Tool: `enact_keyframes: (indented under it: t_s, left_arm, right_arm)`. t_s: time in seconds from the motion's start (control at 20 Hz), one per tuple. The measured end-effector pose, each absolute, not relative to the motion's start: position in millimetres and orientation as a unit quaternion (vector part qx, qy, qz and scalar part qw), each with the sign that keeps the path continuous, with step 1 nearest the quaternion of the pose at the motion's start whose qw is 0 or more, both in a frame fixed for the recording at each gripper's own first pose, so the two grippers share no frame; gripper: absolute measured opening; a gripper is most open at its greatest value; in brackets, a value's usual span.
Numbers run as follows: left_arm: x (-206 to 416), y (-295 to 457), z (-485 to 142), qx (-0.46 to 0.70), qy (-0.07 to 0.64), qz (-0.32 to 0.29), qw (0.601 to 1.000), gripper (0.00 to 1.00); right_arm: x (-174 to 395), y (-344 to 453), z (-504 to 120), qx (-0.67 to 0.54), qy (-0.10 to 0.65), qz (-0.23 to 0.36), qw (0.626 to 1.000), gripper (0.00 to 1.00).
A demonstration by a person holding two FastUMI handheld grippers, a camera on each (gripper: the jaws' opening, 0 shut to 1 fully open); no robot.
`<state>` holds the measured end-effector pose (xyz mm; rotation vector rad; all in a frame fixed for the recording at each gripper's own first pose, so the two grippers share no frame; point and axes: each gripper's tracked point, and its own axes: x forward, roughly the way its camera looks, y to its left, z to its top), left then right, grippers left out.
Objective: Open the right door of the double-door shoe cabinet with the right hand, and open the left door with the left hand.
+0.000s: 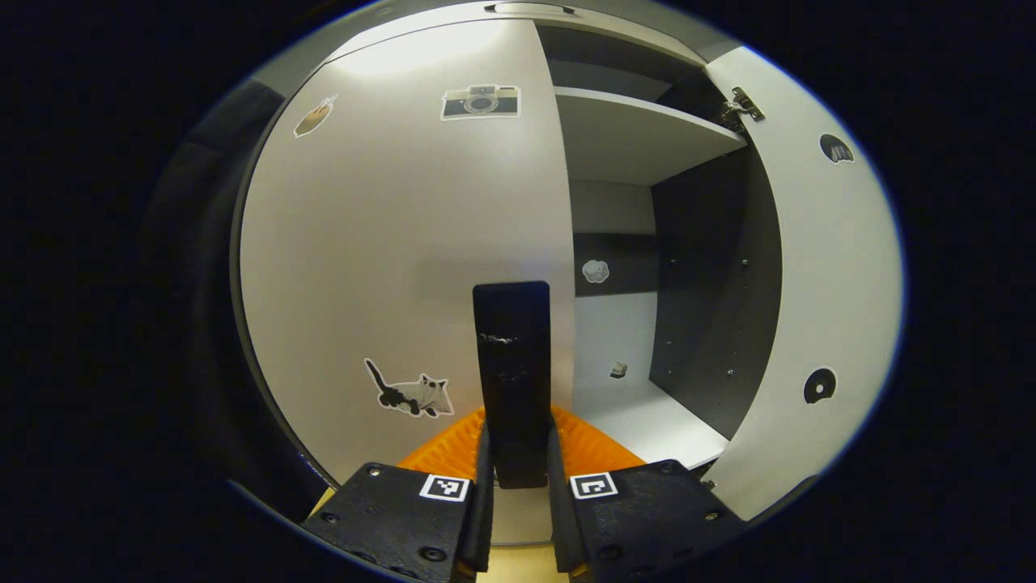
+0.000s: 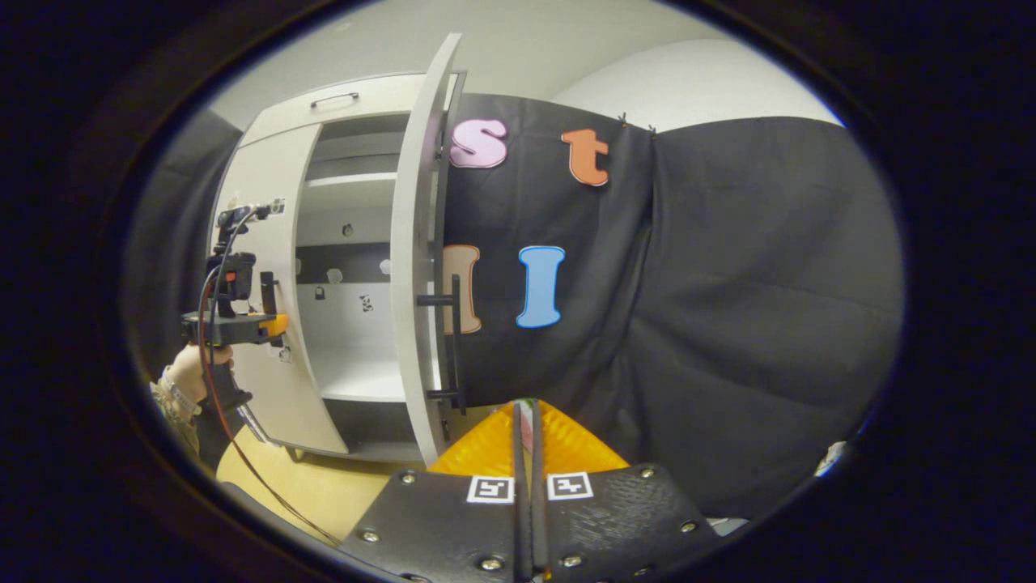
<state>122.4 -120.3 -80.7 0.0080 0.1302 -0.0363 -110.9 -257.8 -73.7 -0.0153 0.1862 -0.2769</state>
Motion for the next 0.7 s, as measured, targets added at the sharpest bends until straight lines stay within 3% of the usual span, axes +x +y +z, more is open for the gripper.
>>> enact_keyframes:
  t_s: [0.25,0.7]
  left_arm:
    - [120.1,-120.6,-81.0,0.003,0.067,-0.028,0.997,0.25]
    - [113.9,-118.9,-81.8,-0.007,0.068,-0.047,0.997,0.24]
  right_arm:
    - [-118.3,-255.6,-72.1,-0.010,0.093,-0.134,0.987,0.01]
    - [-120.4,-256.8,-73.2,0.001,0.092,-0.126,0.988,0.01]
